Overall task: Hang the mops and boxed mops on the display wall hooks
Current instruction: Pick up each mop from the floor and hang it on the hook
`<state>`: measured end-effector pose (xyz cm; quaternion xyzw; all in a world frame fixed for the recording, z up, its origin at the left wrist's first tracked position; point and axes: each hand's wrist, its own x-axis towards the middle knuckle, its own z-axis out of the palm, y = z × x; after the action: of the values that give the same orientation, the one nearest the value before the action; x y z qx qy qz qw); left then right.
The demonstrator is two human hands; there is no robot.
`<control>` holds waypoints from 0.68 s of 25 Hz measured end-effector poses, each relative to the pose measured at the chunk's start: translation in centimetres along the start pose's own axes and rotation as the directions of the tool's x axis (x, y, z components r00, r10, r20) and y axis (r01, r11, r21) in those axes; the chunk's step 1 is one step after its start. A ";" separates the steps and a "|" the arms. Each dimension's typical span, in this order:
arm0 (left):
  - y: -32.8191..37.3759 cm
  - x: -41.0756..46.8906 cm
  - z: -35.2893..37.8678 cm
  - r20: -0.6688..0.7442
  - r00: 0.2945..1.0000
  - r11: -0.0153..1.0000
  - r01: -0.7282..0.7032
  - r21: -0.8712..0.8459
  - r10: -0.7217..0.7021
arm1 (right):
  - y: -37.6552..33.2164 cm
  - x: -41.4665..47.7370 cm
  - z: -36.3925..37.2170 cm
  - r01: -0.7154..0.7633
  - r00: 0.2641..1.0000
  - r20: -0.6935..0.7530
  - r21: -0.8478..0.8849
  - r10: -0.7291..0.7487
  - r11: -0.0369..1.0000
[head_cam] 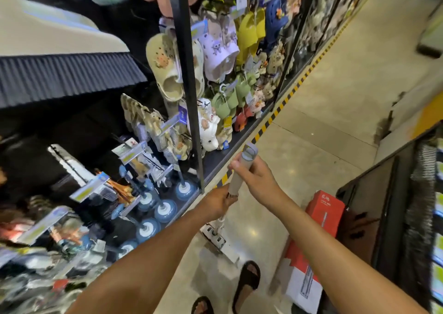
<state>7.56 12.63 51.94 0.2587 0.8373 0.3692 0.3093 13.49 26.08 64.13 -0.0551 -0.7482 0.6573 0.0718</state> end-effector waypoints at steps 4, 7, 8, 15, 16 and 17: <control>2.0 -6.1 -1.3 -0.102 0.995 1.000 -0.004 -0.012 0.003 | -4.1 -3.3 0.8 0.061 0.997 0.056 -0.041 -0.059 0.997; 2.9 -10.4 -1.6 -0.177 0.984 0.999 -0.001 -0.040 -0.006 | -6.1 -6.1 2.0 0.094 0.988 0.126 -0.054 -0.087 0.994; 3.3 -12.0 -1.5 -0.194 0.981 0.998 -0.009 -0.060 -0.003 | -6.6 -7.2 2.6 0.103 0.984 0.153 -0.054 -0.094 0.993; 6.6 -24.1 2.4 -0.476 0.878 0.982 -0.047 -0.183 -0.047 | -11.7 -15.9 6.2 0.143 0.941 0.298 0.079 -0.160 0.987; 6.8 -25.7 2.9 -0.528 0.847 0.969 -0.068 -0.236 -0.069 | -12.6 -16.9 6.8 0.158 0.930 0.323 0.086 -0.177 0.984; 6.9 -27.5 3.5 -0.570 0.815 0.945 -0.101 -0.312 -0.101 | -13.5 -18.2 7.6 0.172 0.915 0.353 0.093 -0.194 0.981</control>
<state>30.04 0.11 64.43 0.0789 0.8180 0.5644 0.0787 30.16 13.67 75.91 0.1386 -0.7305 0.6687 -0.0038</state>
